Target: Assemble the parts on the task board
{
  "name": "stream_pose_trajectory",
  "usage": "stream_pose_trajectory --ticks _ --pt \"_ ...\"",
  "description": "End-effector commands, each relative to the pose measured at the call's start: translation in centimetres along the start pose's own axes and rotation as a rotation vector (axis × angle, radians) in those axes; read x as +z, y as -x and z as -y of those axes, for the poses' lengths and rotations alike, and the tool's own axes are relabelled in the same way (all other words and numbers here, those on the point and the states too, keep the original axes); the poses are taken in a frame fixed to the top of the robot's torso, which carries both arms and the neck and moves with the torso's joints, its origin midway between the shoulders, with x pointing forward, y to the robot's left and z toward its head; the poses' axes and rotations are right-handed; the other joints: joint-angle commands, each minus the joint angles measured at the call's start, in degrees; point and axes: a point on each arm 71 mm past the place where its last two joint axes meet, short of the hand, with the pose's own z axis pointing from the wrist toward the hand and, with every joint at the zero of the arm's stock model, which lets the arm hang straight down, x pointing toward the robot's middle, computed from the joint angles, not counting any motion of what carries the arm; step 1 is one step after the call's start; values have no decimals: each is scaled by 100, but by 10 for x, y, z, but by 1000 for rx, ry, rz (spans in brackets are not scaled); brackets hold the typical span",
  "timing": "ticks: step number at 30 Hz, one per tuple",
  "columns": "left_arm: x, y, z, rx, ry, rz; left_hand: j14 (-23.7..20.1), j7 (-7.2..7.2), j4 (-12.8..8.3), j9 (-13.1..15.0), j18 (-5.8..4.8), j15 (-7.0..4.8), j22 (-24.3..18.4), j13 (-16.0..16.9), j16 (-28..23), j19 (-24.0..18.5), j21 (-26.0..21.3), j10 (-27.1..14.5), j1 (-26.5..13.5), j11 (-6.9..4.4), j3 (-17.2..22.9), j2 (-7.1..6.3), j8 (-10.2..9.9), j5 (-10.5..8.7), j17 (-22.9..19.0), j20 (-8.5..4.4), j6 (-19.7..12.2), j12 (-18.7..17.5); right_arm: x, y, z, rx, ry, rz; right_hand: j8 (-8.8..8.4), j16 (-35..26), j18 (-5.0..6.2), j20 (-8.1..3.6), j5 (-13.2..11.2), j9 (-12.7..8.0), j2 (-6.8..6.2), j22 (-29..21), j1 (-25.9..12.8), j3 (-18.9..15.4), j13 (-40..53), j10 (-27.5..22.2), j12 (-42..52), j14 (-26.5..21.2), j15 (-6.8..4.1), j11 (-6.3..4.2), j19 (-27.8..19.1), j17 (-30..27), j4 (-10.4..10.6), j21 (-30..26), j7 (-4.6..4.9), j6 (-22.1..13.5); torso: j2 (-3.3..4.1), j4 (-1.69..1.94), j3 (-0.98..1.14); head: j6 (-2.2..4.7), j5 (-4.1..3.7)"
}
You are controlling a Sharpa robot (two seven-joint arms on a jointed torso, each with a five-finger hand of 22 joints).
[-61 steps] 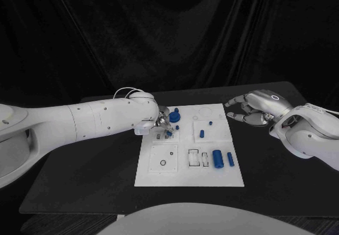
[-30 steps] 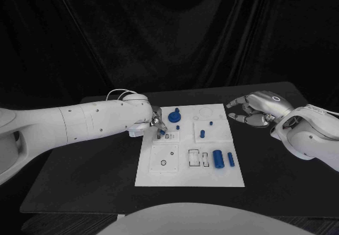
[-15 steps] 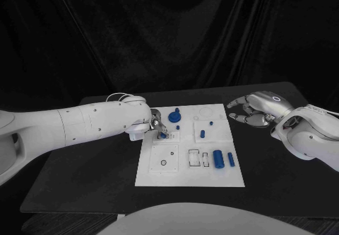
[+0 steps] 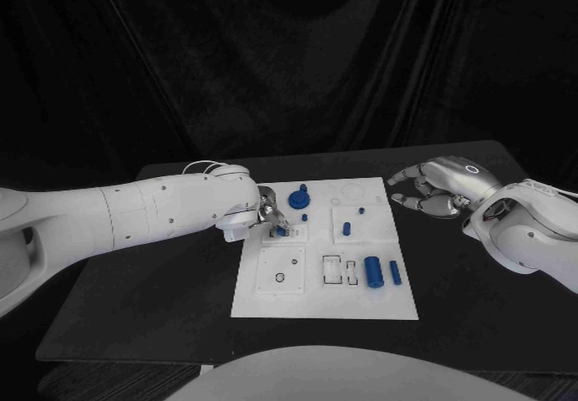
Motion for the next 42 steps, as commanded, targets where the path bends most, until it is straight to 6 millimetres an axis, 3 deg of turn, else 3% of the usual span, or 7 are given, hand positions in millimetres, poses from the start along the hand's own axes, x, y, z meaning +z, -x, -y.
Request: stream_pose_trajectory --ticks 1,28,42 --pt "1 -1 3 -25 -26 14 617 -30 -14 -6 -8 -36 668 1505 15 49 25 608 -19 -34 64 59 -34 25 1509 -2 3 16 0 -1 1 -1 -20 -5 -37 -29 118 -6 17 -10 -16 992 49 40 500 -10 -35 303 40 44 -41 173 -5 -33 22 23 -1 -2 1 0 -4" --pt "1 -4 3 -38 -43 24 617 -28 -23 -6 -6 -36 663 1505 15 44 18 608 -21 -34 91 64 -53 38 1509 -4 4 16 -1 -3 2 1 -27 -10 -39 -37 121 -5 25 -13 -17 989 51 50 495 -14 -38 299 41 47 -46 159 -9 -46 24 23 -2 -2 0 0 2" --pt "3 -8 -2 -35 -29 7 617 -26 -27 -6 3 -36 639 1505 15 17 -5 608 -23 -33 103 64 -62 41 1509 -4 3 16 -1 -5 3 2 -31 -20 -39 -37 121 -5 25 -13 -17 989 51 50 495 -14 -38 299 41 47 -46 159 -9 -46 24 23 -2 0 -1 0 44"
